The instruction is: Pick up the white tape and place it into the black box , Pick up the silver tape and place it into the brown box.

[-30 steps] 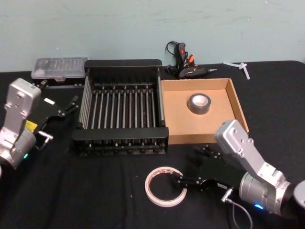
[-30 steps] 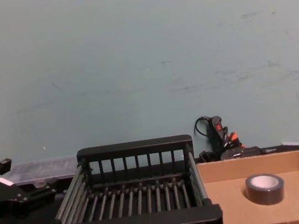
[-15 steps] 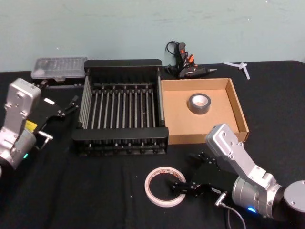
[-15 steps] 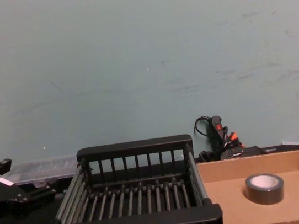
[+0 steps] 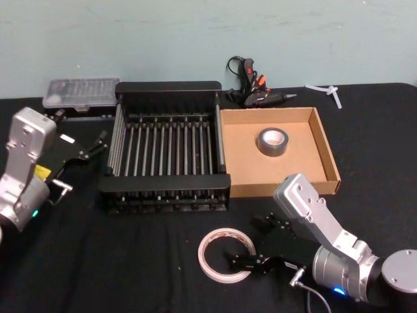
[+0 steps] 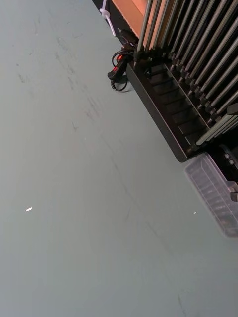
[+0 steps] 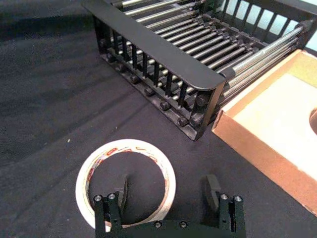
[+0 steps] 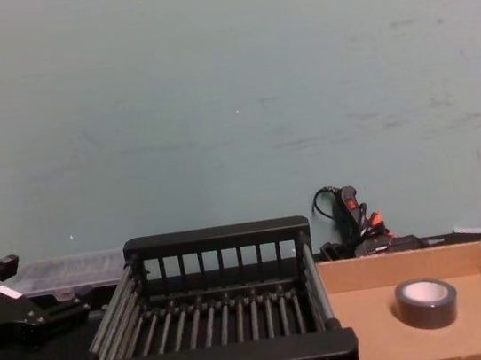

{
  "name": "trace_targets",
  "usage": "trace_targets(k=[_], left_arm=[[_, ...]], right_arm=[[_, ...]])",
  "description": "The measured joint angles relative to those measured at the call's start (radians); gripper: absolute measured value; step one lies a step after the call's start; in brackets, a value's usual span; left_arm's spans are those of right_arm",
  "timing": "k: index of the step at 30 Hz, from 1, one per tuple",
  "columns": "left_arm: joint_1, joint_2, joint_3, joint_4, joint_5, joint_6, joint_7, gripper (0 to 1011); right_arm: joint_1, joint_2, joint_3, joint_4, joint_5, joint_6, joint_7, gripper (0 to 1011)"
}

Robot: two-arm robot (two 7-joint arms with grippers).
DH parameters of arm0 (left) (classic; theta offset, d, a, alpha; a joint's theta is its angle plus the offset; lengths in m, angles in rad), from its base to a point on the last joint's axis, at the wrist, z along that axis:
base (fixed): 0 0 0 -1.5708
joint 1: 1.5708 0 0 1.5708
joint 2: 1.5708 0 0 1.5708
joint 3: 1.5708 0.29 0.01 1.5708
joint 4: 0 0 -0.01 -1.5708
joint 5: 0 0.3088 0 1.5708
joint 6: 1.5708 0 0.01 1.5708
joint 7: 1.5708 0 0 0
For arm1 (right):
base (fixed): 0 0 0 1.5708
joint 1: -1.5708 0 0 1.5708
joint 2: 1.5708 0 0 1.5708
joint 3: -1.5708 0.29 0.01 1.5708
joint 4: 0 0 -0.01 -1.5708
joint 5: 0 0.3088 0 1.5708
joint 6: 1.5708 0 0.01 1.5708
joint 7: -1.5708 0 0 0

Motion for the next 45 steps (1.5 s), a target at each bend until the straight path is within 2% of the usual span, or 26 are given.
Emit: trace_targets(k=[35,41,45], left_arm=[[0.000,0.000,0.000,0.000,0.000,0.000,0.000,1001],[0.000,0.000,0.000,0.000,0.000,0.000,0.000,1001],[0.000,0.000,0.000,0.000,0.000,0.000,0.000,1001]], right_arm=[[-0.007,0.001,-0.008,0.001,-0.013,0.010,0.002,998],[-0.007,0.001,-0.008,0.001,-0.012,0.010,0.002,904],[-0.007,0.001,-0.007,0.001,-0.011,0.010,0.002,761]])
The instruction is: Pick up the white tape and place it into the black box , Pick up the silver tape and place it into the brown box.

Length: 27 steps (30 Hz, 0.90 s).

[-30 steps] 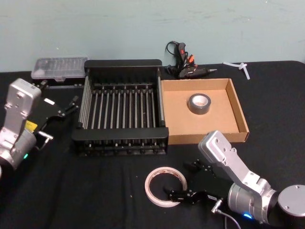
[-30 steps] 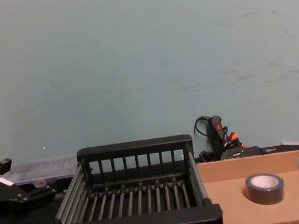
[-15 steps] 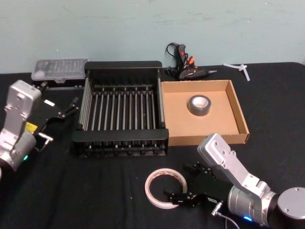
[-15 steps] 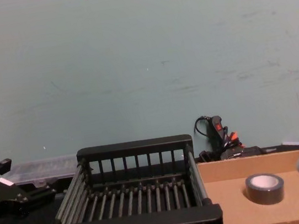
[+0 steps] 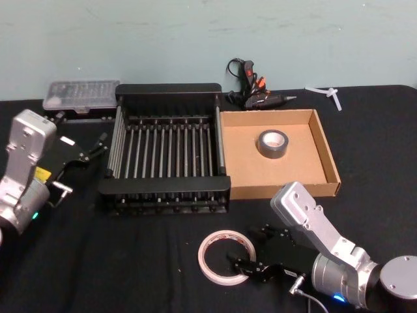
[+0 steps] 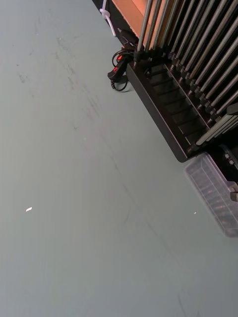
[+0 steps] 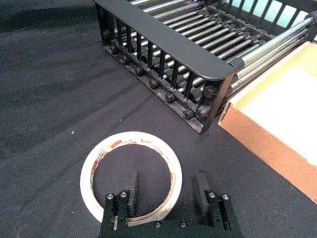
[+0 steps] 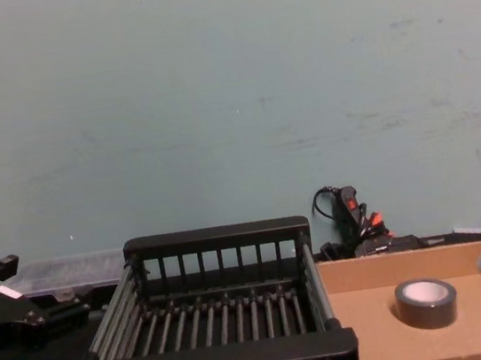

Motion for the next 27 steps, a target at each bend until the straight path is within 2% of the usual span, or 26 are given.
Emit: trace_targets(k=[2,3,6,7,8,11,14,15,21,27], left_arm=[[0.000,0.000,0.000,0.000,0.000,0.000,0.000,1001],[0.000,0.000,0.000,0.000,0.000,0.000,0.000,1001],[0.000,0.000,0.000,0.000,0.000,0.000,0.000,1001],[0.000,0.000,0.000,0.000,0.000,0.000,0.000,1001],[0.000,0.000,0.000,0.000,0.000,0.000,0.000,1001],[0.000,0.000,0.000,0.000,0.000,0.000,0.000,1001],[0.000,0.000,0.000,0.000,0.000,0.000,0.000,1001],[0.000,0.000,0.000,0.000,0.000,0.000,0.000,1001],[0.000,0.000,0.000,0.000,0.000,0.000,0.000,1001],[0.000,0.000,0.000,0.000,0.000,0.000,0.000,1001]], right_arm=[[0.000,0.000,0.000,0.000,0.000,0.000,0.000,732],[0.000,0.000,0.000,0.000,0.000,0.000,0.000,664],[0.000,0.000,0.000,0.000,0.000,0.000,0.000,604],[0.000,0.000,0.000,0.000,0.001,0.000,0.000,541],[0.000,0.000,0.000,0.000,0.001,0.000,0.000,541],[0.000,0.000,0.000,0.000,0.001,-0.001,0.000,397],[0.000,0.000,0.000,0.000,0.001,-0.001,0.000,339],[0.000,0.000,0.000,0.000,0.001,-0.001,0.000,277],[0.000,0.000,0.000,0.000,0.002,-0.001,0.000,146],[0.000,0.000,0.000,0.000,0.002,-0.001,0.000,99]])
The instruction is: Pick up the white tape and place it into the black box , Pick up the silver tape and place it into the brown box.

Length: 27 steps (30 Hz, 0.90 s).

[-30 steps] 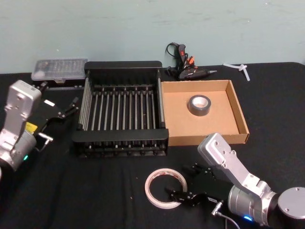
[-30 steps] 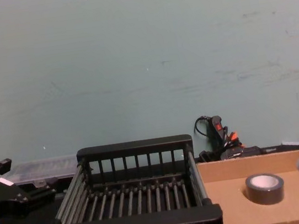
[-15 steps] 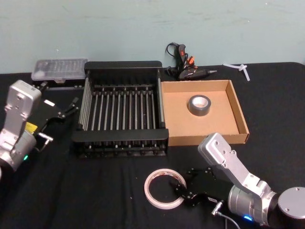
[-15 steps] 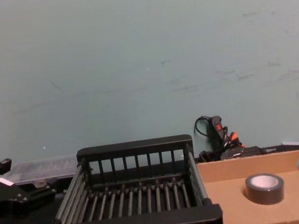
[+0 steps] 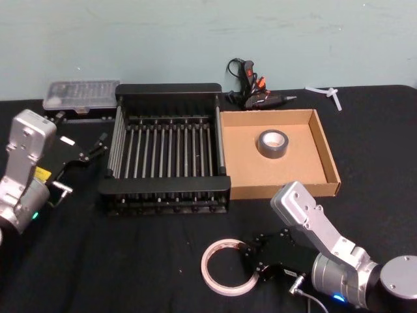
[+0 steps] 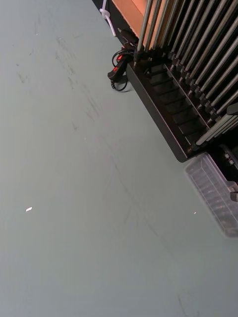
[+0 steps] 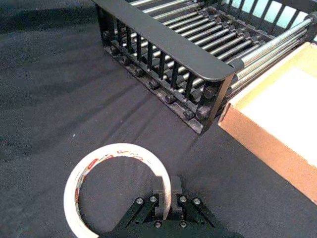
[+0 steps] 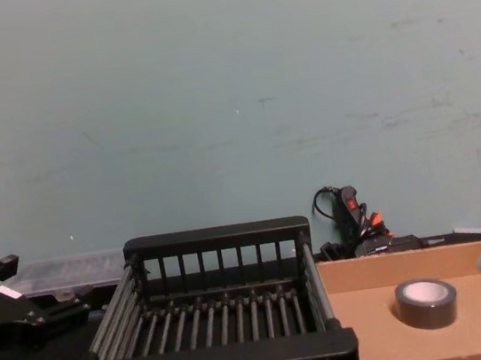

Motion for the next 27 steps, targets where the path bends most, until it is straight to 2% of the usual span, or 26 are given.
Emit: trace_targets(k=[15,27], left_arm=[[0.000,0.000,0.000,0.000,0.000,0.000,0.000,1001],[0.000,0.000,0.000,0.000,0.000,0.000,0.000,1001]], right_arm=[[0.003,0.013,0.028,-0.033,0.058,-0.022,0.026,90],[0.025,0.051,0.059,-0.113,0.153,-0.080,0.073,90]])
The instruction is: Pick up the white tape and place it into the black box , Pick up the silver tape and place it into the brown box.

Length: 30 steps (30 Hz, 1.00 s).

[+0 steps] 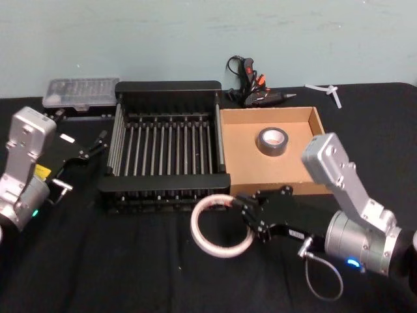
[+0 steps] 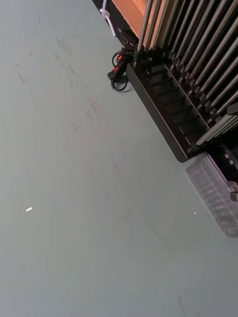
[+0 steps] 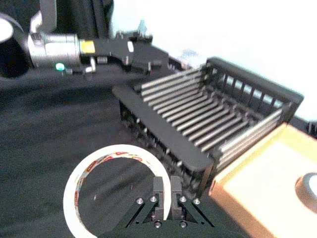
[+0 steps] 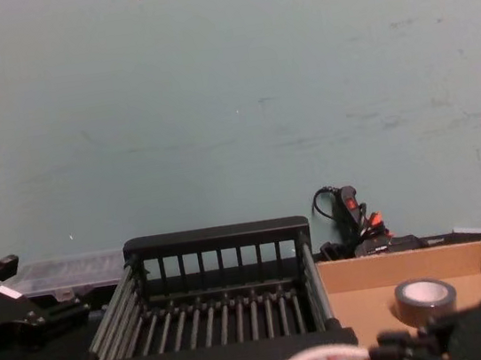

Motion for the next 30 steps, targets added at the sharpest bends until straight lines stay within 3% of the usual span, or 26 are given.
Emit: trace_targets(k=[4,13,25,30], left_arm=[[0.000,0.000,0.000,0.000,0.000,0.000,0.000,1001],[0.000,0.000,0.000,0.000,0.000,0.000,0.000,1001],[0.000,0.000,0.000,0.000,0.000,0.000,0.000,1001],[0.000,0.000,0.000,0.000,0.000,0.000,0.000,1001]], right_arm=[[0.018,-0.003,0.000,-0.001,0.012,-0.010,0.000,90],[0.117,-0.054,-0.025,0.058,0.032,-0.030,-0.021,90],[0.277,-0.166,-0.059,0.203,0.037,-0.057,-0.096,90],[0.340,-0.217,-0.075,0.279,0.017,-0.061,-0.130,90]])
